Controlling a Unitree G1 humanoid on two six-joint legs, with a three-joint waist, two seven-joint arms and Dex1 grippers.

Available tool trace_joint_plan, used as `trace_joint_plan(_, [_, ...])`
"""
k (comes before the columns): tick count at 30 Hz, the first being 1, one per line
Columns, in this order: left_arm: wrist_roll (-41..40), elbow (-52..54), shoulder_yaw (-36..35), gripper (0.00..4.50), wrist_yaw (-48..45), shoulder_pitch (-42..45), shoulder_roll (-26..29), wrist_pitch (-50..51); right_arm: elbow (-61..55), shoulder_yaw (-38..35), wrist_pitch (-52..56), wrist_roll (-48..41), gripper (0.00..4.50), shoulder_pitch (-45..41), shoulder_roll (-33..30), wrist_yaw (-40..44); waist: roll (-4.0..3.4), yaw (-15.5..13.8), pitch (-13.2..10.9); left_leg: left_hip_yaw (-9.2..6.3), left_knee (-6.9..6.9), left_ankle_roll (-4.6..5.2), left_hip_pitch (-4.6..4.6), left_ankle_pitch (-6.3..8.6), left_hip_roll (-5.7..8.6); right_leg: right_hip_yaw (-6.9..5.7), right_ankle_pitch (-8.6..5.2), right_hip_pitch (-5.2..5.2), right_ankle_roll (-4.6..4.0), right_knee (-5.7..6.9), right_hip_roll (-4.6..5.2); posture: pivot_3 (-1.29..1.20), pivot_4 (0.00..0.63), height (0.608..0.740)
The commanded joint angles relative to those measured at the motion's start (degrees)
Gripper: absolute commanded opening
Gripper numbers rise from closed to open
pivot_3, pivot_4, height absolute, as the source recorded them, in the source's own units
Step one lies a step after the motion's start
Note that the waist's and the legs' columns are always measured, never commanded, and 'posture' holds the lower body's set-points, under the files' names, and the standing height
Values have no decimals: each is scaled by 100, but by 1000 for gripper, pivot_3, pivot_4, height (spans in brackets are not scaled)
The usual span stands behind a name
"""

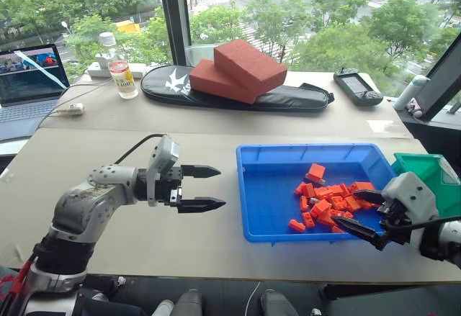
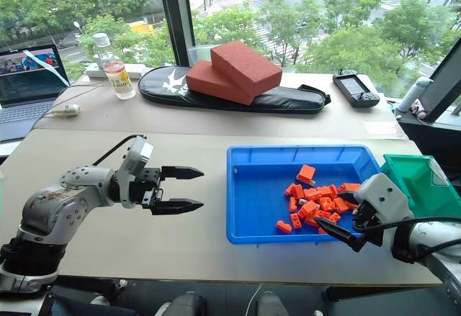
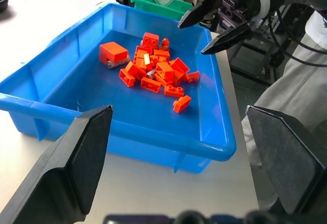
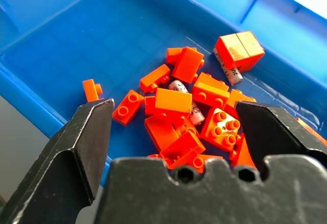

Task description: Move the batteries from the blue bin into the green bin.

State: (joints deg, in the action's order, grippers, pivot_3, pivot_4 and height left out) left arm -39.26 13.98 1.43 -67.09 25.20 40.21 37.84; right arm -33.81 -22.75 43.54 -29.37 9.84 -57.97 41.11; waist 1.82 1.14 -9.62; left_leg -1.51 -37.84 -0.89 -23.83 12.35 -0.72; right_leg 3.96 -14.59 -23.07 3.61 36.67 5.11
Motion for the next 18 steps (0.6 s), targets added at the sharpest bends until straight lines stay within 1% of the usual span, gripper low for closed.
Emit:
trace_joint_plan(1, [3, 66, 9, 4500, -51, 63, -48, -113, 624, 302, 220, 526, 4418, -499, -286, -313, 0, -13, 0, 1, -1, 0, -2, 0, 3, 0, 0, -1, 0, -1, 3, 0, 150, 740])
trace_joint_plan(3, [21, 69, 27, 4500, -42, 45, -55, -112, 770, 585, 20, 793, 4418, -635, -685, -20, -3, -30, 0, -1, 0, 0, -3, 0, 2, 0, 0, -5, 0, 1, 1, 0, 150, 740])
trace_joint_plan(5, [-10, 74, 18, 4500, -9, 45, -86, -74, 1036, 867, -92, 939, 4418, -1066, -1081, 261, -3, -28, 0, -1, 1, 3, -4, 2, 2, 0, 0, -7, 0, 2, 2, 0, 150, 740])
trace_joint_plan(8, [-41, 100, 26, 4500, -5, 2, -129, -59, 1640, 1716, -620, 1473, 4418, -1969, -1881, 992, -18, 12, -6, 11, -2, 3, -2, 2, 2, 4, 0, -8, 0, 1, 5, 0, 150, 740])
trace_joint_plan(9, [-39, 115, 38, 4500, -4, -34, -147, -63, 1860, 2045, -829, 1700, 4418, -2266, -2039, 1224, -20, 18, -6, 11, -2, 3, -1, 2, 1, 4, 0, -9, 0, 1, 6, 0, 150, 740])
trace_joint_plan(11, [-18, 154, 65, 4500, 20, -97, -185, -85, 2268, 2537, -1108, 2009, 4418, -2802, -2052, 1536, -18, 26, -5, 9, 1, 3, 3, 2, -6, 1, -1, -8, -2, 2, -1, 0, 150, 740])
trace_joint_plan(14, [-46, 270, 76, 4500, 122, -200, -250, -38, 3055, 3214, -1604, 2521, 4418, -3484, -1712, 1947, -17, 36, -5, 9, 0, 3, 2, 2, -9, 1, -2, -8, -3, 0, -2, 0, 150, 740])
trace_joint_plan(18, [-161, 440, 3, 4500, 230, -310, -238, 72, 3784, 3663, -2143, 3019, 4418, -3825, -1448, 2288, -22, 26, -8, 10, 0, 3, -2, 2, -1, 2, -1, -12, -3, 6, 5, 0, 150, 740])
